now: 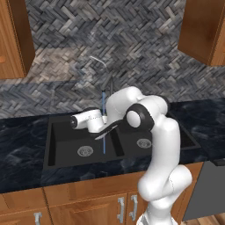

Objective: Soak the sponge with water for a few seconds and then drop it inside the sink.

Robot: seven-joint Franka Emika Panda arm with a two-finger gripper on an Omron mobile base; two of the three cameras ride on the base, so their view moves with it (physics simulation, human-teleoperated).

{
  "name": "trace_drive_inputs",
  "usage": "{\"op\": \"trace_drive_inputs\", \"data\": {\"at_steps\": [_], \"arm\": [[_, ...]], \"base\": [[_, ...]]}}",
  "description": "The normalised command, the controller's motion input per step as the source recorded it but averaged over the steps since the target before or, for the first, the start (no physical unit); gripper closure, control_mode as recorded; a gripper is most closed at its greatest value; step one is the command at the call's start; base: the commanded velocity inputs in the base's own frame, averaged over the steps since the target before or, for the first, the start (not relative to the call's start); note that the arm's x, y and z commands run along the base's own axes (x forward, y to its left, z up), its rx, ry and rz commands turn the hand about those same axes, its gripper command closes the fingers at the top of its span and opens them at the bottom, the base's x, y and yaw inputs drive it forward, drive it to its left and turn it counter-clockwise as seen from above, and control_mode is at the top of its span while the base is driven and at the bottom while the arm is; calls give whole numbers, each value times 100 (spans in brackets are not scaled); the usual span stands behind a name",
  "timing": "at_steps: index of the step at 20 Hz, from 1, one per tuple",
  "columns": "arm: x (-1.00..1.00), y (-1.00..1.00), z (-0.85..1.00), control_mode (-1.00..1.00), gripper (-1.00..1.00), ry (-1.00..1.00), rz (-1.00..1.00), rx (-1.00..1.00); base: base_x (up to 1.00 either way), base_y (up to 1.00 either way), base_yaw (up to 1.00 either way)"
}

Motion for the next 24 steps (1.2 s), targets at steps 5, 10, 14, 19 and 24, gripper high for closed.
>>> {"op": "trace_drive_inputs", "data": {"at_steps": [5,10,14,19,24], "arm": [[-20,7,7,-100,100,-1,1,2],[-46,18,33,-100,100,-4,4,6],[-42,27,37,-100,100,0,8,8],[-37,28,36,-100,100,0,12,13],[-31,24,22,-100,100,12,17,21]], "base": [[0,0,0],[0,0,0],[0,0,0],[0,0,0],[0,0,0]]}}
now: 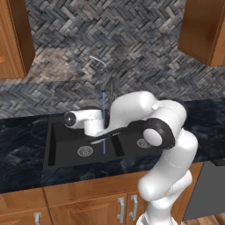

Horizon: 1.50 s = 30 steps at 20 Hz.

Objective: Soak the sponge with water for a few seconds and then drop it inside the sink.

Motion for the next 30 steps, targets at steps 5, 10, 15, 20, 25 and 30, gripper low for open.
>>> {"op": "trace_drive_inputs", "data": {"at_steps": [5,10,15,20,25,30], "arm": [[-18,22,16,-100,100,23,20,19],[-1,24,7,-100,100,31,19,5],[12,19,0,-100,100,36,14,0],[21,24,0,-100,100,33,11,0],[27,20,0,-100,100,19,5,0],[1,27,0,-100,100,-3,0,-6]], "base": [[0,0,0],[0,0,0],[0,0,0],[0,0,0],[0,0,0],[0,0,0]]}}
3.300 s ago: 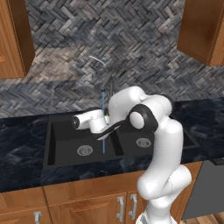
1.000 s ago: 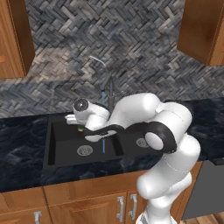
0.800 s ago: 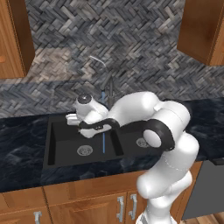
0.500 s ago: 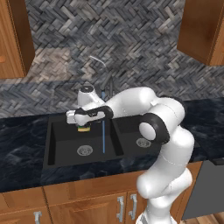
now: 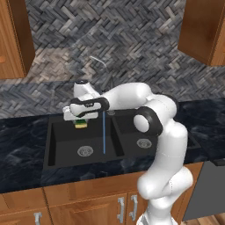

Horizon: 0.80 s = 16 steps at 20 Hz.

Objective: Soak the sponge with water for a few seconds and then drop it inside the sink.

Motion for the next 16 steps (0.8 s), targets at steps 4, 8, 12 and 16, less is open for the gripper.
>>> {"op": "trace_drive_inputs", "data": {"at_steps": [4,8,12,16], "arm": [[0,30,0,-100,100,-7,0,-11],[2,18,-5,-100,100,-1,0,-8],[25,2,-21,-100,100,1,0,-2],[38,0,-29,-100,100,10,0,0]], "base": [[0,0,0],[0,0,0],[0,0,0],[0,0,0]]}}
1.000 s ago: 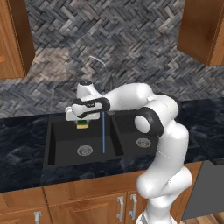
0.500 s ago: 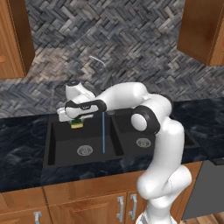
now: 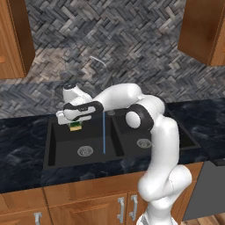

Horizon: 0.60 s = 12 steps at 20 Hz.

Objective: Soak the sponge with water for a few seconds and then drop it inside the sink.

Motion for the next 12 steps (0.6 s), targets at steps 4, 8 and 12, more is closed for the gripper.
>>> {"op": "trace_drive_inputs", "data": {"at_steps": [4,8,12], "arm": [[44,0,-32,-100,100,12,0,0],[36,7,-37,-100,100,7,0,0],[19,14,-33,-100,100,2,0,0]], "base": [[0,0,0],[0,0,0],[0,0,0]]}}
